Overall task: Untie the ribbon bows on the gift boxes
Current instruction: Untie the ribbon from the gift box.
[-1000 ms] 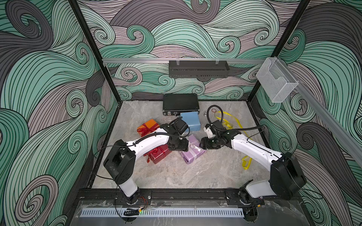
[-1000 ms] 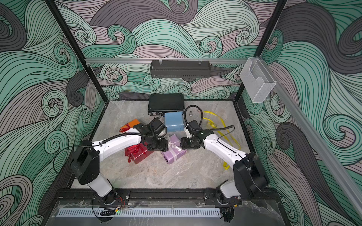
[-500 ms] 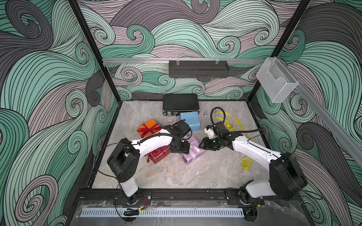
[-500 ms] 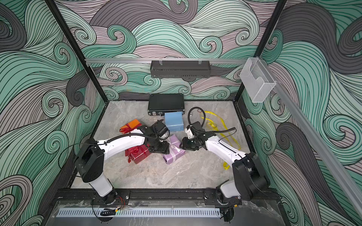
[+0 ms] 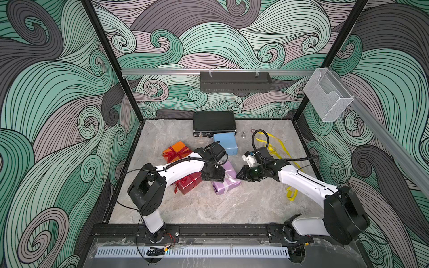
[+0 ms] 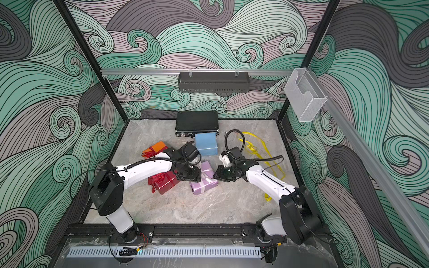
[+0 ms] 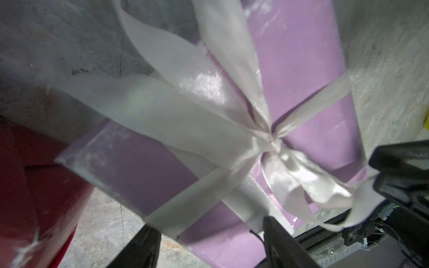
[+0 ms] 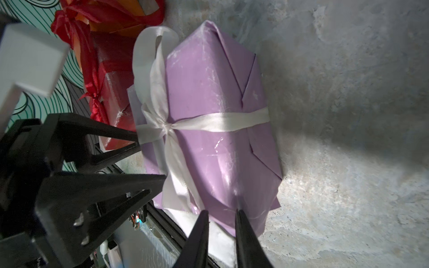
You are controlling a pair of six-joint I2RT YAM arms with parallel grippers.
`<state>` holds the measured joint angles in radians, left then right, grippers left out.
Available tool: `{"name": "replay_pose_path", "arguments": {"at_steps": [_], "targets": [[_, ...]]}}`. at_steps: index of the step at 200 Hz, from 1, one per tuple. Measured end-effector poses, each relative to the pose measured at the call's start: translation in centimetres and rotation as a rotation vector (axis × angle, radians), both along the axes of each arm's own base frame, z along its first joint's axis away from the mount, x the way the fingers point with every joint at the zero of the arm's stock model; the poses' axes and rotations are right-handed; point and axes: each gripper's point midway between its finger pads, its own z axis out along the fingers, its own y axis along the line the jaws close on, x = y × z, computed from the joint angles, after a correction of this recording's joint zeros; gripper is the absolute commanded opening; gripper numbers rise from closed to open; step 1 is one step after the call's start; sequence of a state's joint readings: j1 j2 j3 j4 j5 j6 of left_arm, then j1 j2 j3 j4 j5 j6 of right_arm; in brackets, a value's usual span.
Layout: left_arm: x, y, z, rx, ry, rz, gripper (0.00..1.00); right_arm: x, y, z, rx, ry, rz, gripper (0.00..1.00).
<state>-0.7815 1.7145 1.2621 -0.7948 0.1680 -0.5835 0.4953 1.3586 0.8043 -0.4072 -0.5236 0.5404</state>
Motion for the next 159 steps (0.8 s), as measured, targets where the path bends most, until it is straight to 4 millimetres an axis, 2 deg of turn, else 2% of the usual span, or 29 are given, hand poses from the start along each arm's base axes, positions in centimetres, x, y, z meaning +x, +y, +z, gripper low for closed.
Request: {"name": "replay_pose_path", "arguments": {"at_steps": [30, 65, 159], "targets": [[0.0, 0.0, -0.4, 0.009, 0.009, 0.000, 0.70, -0.8, 0.4, 0.5, 0.049, 0.021, 0.008, 0.23], [0.0, 0.0, -0.4, 0.011, 0.011, 0.000, 0.70, -1.5, 0.8, 0.4, 0.084, 0.055, 0.016, 0.30], [0.1, 0.0, -0.2, 0.012, 0.008, 0.000, 0.70, -3.8, 1.5, -0.3, 0.104, 0.102, 0.085, 0.30]]}}
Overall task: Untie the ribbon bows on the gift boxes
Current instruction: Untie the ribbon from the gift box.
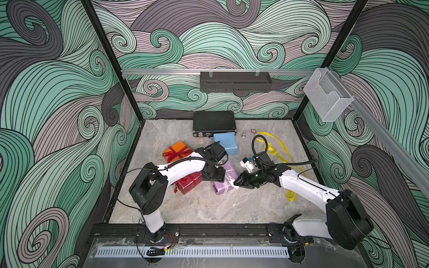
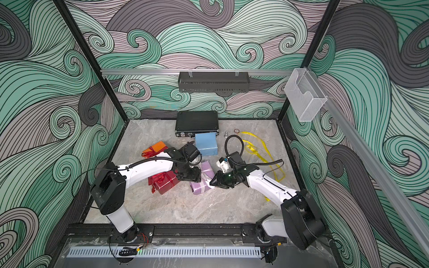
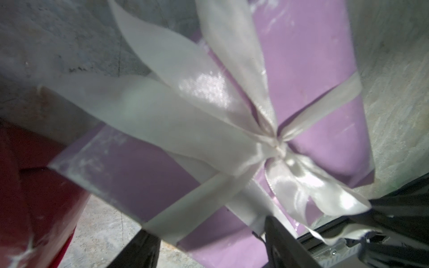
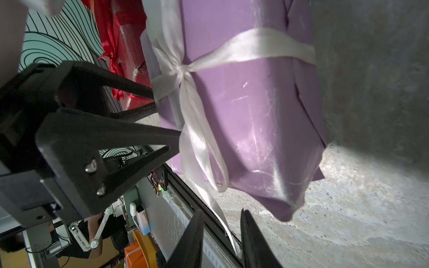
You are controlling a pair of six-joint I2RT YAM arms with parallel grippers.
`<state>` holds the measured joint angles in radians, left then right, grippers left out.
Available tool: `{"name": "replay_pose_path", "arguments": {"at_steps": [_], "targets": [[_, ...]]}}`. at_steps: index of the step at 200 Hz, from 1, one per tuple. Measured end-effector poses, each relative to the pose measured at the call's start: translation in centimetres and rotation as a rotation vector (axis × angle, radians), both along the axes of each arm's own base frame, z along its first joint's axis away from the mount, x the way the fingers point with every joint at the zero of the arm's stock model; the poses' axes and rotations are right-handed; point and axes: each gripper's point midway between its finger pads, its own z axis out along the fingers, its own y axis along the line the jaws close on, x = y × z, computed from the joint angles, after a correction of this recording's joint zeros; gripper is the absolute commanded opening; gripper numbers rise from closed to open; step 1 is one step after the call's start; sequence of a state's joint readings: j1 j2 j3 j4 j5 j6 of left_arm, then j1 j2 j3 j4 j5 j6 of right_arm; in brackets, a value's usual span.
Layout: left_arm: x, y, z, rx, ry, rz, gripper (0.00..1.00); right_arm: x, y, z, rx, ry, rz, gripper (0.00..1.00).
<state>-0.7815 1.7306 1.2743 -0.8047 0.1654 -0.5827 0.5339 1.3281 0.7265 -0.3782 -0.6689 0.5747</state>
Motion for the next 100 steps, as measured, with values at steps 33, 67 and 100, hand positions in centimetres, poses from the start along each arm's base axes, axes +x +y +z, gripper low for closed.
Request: {"name": "replay_pose_path", "arguments": {"at_steps": [33, 67, 100], "targets": [[0.0, 0.0, 0.0, 0.002, 0.001, 0.000, 0.70, -0.8, 0.6, -0.3, -0.015, -0.018, 0.044, 0.34], [0.0, 0.1, 0.0, 0.003, 0.001, 0.000, 0.70, -1.1, 1.2, -1.4, -0.065, -0.047, 0.070, 0.32], [0.0, 0.1, 0.0, 0.006, -0.001, 0.001, 0.70, -0.9, 2.2, -2.2, -0.073, -0.073, 0.083, 0.11]]}}
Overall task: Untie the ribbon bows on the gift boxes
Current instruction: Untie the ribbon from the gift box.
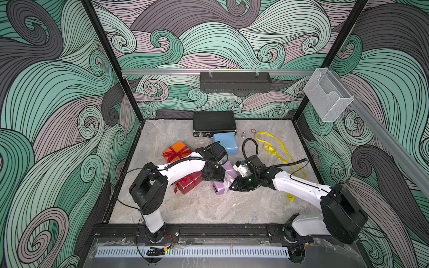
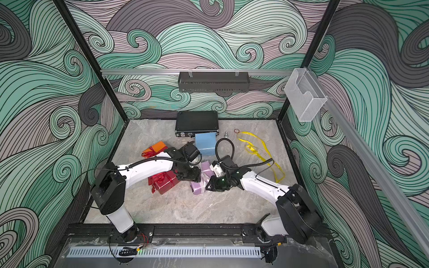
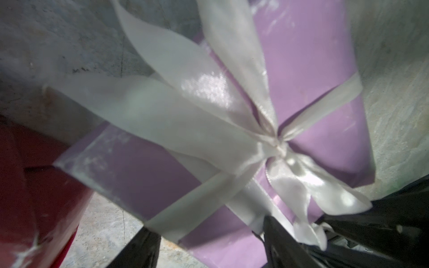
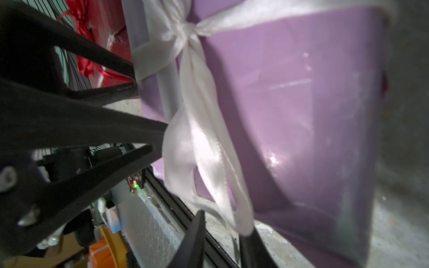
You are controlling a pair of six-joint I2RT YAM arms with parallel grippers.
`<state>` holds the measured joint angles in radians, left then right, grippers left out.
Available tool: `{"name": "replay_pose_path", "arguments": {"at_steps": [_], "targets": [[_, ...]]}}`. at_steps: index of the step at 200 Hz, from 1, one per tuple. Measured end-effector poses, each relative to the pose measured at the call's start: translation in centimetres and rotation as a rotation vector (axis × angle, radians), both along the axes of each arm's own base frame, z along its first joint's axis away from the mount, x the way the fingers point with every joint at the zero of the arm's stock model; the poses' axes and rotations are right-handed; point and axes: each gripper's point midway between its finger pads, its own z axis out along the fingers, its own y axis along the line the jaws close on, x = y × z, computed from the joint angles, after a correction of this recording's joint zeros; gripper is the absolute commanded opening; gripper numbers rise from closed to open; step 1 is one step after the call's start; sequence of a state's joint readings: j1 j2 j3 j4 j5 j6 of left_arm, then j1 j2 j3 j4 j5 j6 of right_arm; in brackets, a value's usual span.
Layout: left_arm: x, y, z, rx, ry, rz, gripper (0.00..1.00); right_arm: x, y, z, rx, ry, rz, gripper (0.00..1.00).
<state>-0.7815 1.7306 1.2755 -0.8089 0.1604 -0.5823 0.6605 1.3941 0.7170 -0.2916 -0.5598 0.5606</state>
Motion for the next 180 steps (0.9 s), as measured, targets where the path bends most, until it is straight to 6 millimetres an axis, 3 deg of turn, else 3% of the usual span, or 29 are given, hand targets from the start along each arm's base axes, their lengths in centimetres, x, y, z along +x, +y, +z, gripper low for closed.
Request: {"name": "replay_pose_path", "arguments": {"at_steps": [13, 62, 88, 138, 180], "targets": [[0.0, 0.0, 0.0, 0.001, 0.000, 0.000, 0.71, 0.1, 0.2, -0.1, 0.006, -0.010, 0.003, 0.00], [0.1, 0.1, 0.0, 0.006, -0.006, -0.004, 0.71, 0.1, 0.6, 1.1, 0.064, -0.047, -0.007, 0.00], [0.1, 0.2, 0.0, 0.010, -0.011, -0.004, 0.71, -0.2, 0.7, 3.7, 0.132, -0.099, -0.008, 0.00], [0.3, 0.3, 0.4, 0.007, -0.025, -0.002, 0.70, -0.4, -0.4, 10.9, 0.253, -0.316, -0.030, 0.00], [0.4, 0.3, 0.8, 0.004, -0.040, 0.000, 0.70, -0.3, -2.1, 12.8, 0.240, -0.390, -0.073, 0.00]]}}
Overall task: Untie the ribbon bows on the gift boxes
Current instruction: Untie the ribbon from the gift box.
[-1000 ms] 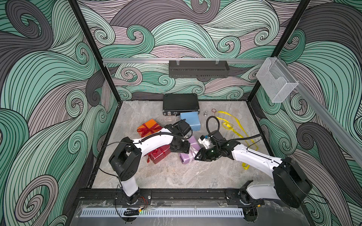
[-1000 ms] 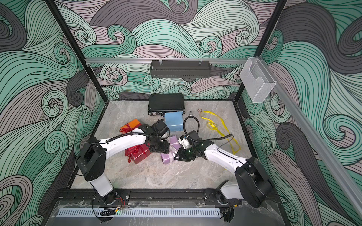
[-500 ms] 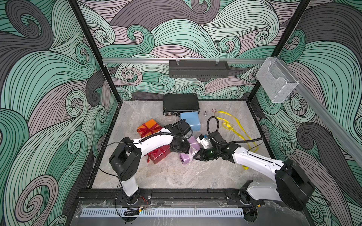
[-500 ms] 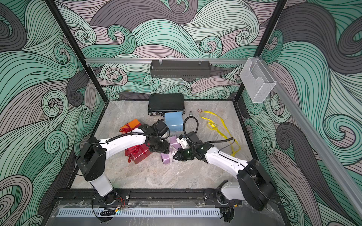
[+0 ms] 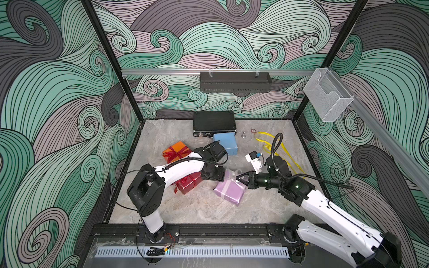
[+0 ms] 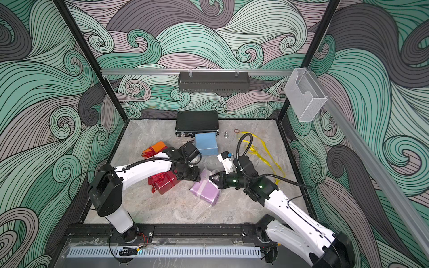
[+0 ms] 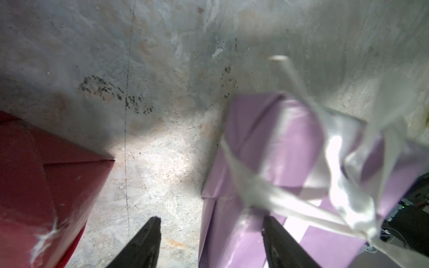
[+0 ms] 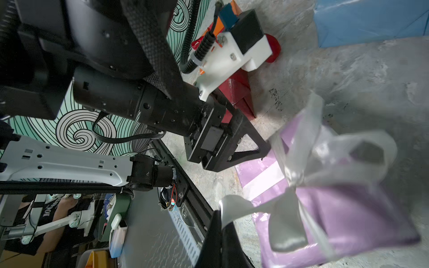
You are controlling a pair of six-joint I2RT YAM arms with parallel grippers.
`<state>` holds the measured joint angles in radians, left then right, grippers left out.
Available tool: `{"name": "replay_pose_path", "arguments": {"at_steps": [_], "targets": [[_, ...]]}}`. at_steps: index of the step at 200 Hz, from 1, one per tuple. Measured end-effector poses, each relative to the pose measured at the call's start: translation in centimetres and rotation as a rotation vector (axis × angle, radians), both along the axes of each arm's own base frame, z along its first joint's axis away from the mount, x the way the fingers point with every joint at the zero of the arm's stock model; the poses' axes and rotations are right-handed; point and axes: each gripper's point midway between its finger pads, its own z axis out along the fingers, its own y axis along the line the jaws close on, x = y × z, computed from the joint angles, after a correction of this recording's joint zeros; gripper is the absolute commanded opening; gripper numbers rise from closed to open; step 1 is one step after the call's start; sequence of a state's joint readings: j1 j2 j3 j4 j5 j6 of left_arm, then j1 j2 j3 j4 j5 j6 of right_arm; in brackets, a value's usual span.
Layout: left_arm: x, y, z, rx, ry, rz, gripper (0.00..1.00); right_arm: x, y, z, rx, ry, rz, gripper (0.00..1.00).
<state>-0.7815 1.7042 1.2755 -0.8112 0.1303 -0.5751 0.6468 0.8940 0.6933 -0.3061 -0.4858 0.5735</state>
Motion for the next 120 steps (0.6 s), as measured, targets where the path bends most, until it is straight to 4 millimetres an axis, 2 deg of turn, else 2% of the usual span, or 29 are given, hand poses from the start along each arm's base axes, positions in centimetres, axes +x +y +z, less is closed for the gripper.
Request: {"name": "replay_pose_path", "arguments": {"at_steps": [55, 81, 101, 120], "targets": [[0.1, 0.1, 0.0, 0.004, -0.003, 0.001, 0.70, -0.2, -0.8, -1.0, -0.046, 0.030, -0.017, 0.00], [0.0, -0.3, 0.3, -0.020, -0.004, -0.004, 0.73, 0.6, -1.3, -0.9, -0.085, 0.036, -0.054, 0.00], [0.0, -0.8, 1.9, -0.087, -0.048, -0.013, 0.77, 2.2, -1.8, 0.2, -0.095, 0.019, -0.103, 0.00], [-0.3, -1.0, 4.8, -0.195, -0.125, -0.028, 0.82, 3.6, -2.0, 1.0, -0.104, 0.001, -0.139, 0.00]]}}
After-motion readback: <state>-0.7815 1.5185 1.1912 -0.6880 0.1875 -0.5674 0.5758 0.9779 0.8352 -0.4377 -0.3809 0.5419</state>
